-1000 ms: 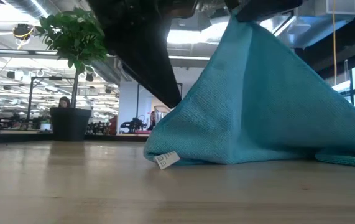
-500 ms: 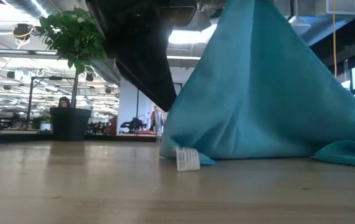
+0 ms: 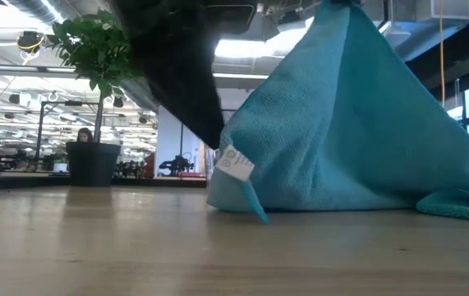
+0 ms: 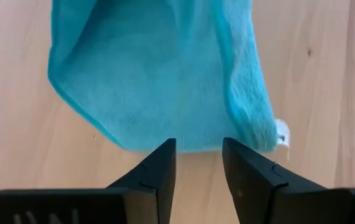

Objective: Fold microfiber towels
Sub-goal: Fold the top blue microfiber towel

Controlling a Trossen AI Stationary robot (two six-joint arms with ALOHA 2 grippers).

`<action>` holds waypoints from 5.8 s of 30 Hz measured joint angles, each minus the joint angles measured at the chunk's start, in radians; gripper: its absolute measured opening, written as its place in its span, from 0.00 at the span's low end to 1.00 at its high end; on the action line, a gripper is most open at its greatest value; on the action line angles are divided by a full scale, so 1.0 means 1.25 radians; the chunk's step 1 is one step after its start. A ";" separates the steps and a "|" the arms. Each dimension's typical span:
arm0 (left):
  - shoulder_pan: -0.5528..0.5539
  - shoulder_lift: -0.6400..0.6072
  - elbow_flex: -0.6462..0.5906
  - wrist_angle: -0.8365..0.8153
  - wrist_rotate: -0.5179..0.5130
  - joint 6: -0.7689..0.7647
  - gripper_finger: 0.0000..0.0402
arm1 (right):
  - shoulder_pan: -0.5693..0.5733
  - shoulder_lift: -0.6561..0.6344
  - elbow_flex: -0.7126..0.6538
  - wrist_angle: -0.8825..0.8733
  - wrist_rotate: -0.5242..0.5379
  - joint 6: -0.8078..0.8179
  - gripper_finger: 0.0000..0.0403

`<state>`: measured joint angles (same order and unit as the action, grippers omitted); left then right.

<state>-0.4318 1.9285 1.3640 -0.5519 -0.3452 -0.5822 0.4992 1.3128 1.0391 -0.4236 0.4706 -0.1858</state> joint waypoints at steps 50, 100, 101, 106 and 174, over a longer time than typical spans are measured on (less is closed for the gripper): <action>-0.018 -0.006 0.023 0.082 -0.029 -0.155 0.31 | -0.005 0.000 -0.001 -0.144 0.118 0.044 0.02; -0.112 -0.119 0.167 -0.117 -0.185 -0.040 0.00 | 0.054 -0.017 0.096 -0.058 -0.200 -0.153 0.02; -0.122 -0.119 0.193 -0.131 -0.186 -0.032 0.00 | 0.058 -0.017 0.112 -0.058 -0.204 -0.153 0.02; -0.184 -0.120 0.312 -0.189 -0.188 -0.030 0.00 | 0.089 -0.017 0.195 -0.058 -0.215 -0.154 0.02; 0.025 -0.026 -0.071 0.581 0.084 0.217 0.43 | 0.032 -0.016 0.326 -0.243 -0.203 -0.161 0.02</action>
<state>-0.4001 1.8965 1.2751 0.1745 -0.2405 -0.3115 0.5388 1.2934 1.4464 -0.7276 0.2169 -0.3870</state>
